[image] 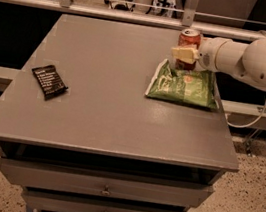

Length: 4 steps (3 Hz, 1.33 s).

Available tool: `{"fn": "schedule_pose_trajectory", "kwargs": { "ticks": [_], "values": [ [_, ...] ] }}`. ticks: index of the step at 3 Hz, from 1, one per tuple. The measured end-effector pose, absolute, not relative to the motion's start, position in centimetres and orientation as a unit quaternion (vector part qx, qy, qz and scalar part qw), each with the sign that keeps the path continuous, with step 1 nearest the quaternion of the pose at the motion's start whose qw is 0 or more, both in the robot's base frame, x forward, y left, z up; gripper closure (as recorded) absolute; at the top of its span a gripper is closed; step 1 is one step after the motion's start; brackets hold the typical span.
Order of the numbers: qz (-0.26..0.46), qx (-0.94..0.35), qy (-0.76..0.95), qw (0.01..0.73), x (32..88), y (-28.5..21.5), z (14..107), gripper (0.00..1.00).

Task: Move coke can near green jalapeno chip bag

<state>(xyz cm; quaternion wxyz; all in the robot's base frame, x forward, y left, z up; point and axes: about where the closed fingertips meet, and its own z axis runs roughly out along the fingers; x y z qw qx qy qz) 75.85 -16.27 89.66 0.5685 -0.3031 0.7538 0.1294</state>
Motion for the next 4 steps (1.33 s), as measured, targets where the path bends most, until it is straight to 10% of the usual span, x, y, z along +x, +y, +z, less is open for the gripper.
{"fn": "schedule_pose_trajectory", "kwargs": {
  "ticks": [1, 4],
  "values": [
    [0.136, -0.304, 0.757, 0.562, 75.0, -15.8, 89.3, 0.01],
    [0.14, -0.317, 0.759, 0.551, 71.3, -18.7, 89.8, 0.0]
  ]
}}
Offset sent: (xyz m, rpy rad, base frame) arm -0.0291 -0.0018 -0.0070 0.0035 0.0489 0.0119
